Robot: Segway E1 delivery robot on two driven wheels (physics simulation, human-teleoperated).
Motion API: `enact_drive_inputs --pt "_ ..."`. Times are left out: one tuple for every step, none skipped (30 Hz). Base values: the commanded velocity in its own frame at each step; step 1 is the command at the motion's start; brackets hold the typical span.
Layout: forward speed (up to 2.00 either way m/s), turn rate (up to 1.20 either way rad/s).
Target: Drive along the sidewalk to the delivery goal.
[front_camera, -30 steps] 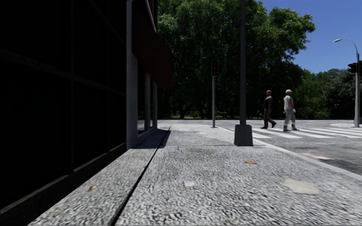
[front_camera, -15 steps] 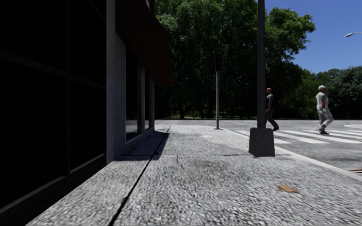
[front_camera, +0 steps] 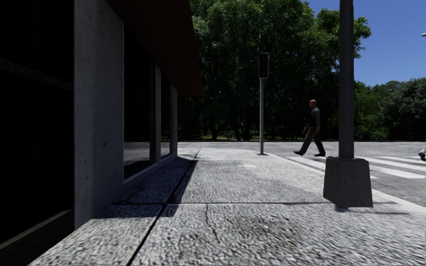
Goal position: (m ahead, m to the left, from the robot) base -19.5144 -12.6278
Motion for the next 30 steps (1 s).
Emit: enact_drive_inputs --pt "2.0 0.0" --pt "2.0 0.0" --pt "2.0 0.0" --pt "2.0 0.0" --pt "2.0 0.0" --pt "2.0 0.0" --pt "2.0 0.0" --pt "2.0 0.0" --pt "2.0 0.0" --pt "2.0 0.0" --pt "2.0 0.0" --pt "2.0 0.0" --pt "2.0 0.0" --pt "2.0 0.0" --pt "2.0 0.0" --pt "2.0 0.0" --pt "2.0 0.0" --pt "2.0 0.0" --pt "2.0 0.0" --pt "2.0 0.0" --pt "2.0 -0.17" --pt "2.0 -0.28" --pt "2.0 -0.28" --pt "2.0 -0.44" --pt "2.0 -0.62" --pt "2.0 -0.71" --pt "2.0 -0.72" --pt "2.0 -0.72" --pt "2.0 -0.73" --pt "2.0 -0.73"
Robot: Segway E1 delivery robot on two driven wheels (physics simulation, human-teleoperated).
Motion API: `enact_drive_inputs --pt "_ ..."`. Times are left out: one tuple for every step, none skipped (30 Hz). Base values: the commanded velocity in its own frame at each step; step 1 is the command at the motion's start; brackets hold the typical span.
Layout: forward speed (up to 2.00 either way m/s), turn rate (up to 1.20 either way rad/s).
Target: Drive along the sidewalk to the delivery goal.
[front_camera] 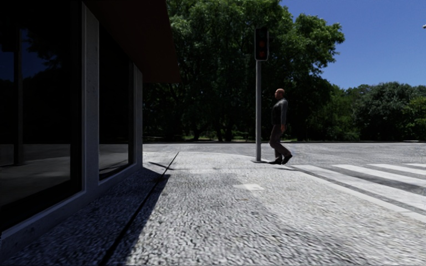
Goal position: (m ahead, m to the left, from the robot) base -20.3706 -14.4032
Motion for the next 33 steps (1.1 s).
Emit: enact_drive_inputs --pt "2.0 -0.73" --pt "2.0 -0.73" --pt "2.0 -0.73" --pt "2.0 -0.73" --pt "2.0 -0.73" --pt "2.0 -0.73" --pt "2.0 -0.73" --pt "2.0 -0.73" --pt "2.0 -0.73" --pt "2.0 -0.73" --pt "2.0 -0.73" --pt "2.0 -0.73" --pt "2.0 -0.73" --pt "2.0 -0.74" --pt "2.0 -0.74" --pt "2.0 -0.74" --pt "2.0 -0.74" --pt "2.0 -0.74" --pt "2.0 -0.74" --pt "2.0 -0.74" --pt "2.0 -0.74" --pt "2.0 -0.74" --pt "2.0 -0.74" --pt "2.0 -0.74" --pt "2.0 -0.74" --pt "2.0 -0.74" --pt "2.0 -0.74" --pt "2.0 -0.74" --pt "2.0 -0.74" --pt "2.0 -0.74" --pt "2.0 -0.74" --pt "2.0 -0.74" --pt "2.0 -0.74"
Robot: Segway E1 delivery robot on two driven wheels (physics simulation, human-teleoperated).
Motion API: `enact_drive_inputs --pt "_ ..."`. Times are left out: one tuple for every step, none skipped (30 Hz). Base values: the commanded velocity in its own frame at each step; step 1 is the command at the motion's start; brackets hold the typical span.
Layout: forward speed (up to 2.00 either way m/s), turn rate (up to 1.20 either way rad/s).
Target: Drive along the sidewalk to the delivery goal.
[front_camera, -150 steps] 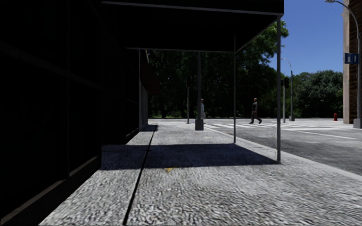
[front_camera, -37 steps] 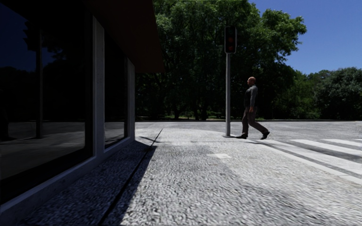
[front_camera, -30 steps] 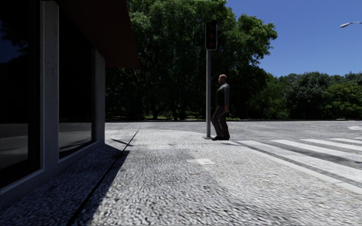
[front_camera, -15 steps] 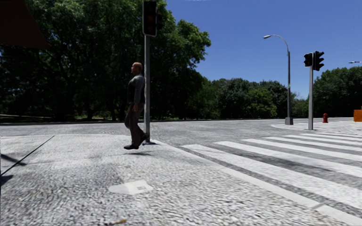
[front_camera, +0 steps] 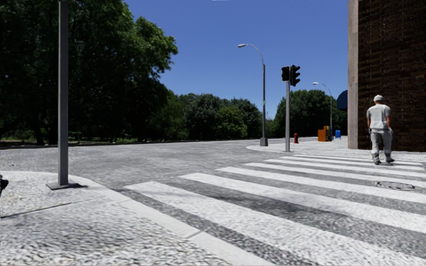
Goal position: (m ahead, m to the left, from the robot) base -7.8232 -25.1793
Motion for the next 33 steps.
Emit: enact_drive_inputs --pt "2.0 -0.74" --pt "1.96 -0.74" --pt "1.91 -0.74" --pt "1.88 -0.74" --pt "1.88 -0.74" --pt "1.85 -0.74" --pt "1.79 -0.74" --pt "1.76 -0.74" --pt "1.68 -0.74" --pt "1.68 -0.74" --pt "1.65 -0.74" --pt "1.64 -0.74" --pt "1.63 -0.74" --pt "1.63 -0.74" --pt "1.62 -0.74" --pt "1.6 -0.73" --pt "1.58 -0.72" --pt "1.58 -0.72" --pt "1.55 -0.71" --pt "1.53 -0.71" --pt "1.52 -0.7" --pt "1.52 -0.7" --pt "1.51 -0.68" --pt "1.5 -0.63" --pt "1.43 -0.6" --pt "1.43 -0.6" --pt "1.4 -0.59" --pt "1.34 -0.58" --pt "1.3 -0.58" --pt "1.24 -0.58" --pt "1.24 -0.58" --pt "1.21 -0.58" --pt "1.13 -0.57"
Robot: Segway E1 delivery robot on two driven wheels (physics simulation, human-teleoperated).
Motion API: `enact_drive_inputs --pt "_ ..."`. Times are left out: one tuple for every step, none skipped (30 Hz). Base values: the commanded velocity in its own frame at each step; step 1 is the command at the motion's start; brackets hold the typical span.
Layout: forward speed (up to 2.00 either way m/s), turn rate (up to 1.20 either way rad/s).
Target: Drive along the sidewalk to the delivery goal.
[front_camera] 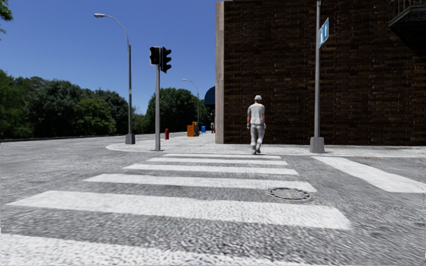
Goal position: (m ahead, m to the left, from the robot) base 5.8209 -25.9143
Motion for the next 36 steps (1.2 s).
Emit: enact_drive_inputs --pt "1.1 -0.57" --pt "1.1 -0.57" --pt "1.09 -0.56" --pt "1.08 -0.56" --pt "1.08 -0.56" --pt "1.08 -0.56" --pt "1.08 -0.56" --pt "1.08 -0.56" --pt "1.08 -0.56" --pt "1.08 -0.56" --pt "1.08 -0.56" --pt "1.08 -0.56" --pt "1.08 -0.46" --pt "1.08 -0.27" --pt "1.08 -0.27" --pt "1.08 -0.01" --pt "1.08 0.0" --pt "1.08 0.0" --pt "1.08 0.0" --pt "1.08 0.0" --pt "1.08 0.0" --pt "1.08 0.0" --pt "1.08 0.0" --pt "1.08 0.0" --pt "1.08 0.0" --pt "1.08 0.0" --pt "1.08 0.0" --pt "1.11 0.0" --pt "1.11 0.0" --pt "2.0 0.0" --pt "2.0 0.0" --pt "2.0 0.0" --pt "2.0 0.0" --pt "2.0 0.0" --pt "2.0 0.0" --pt "2.0 0.0"
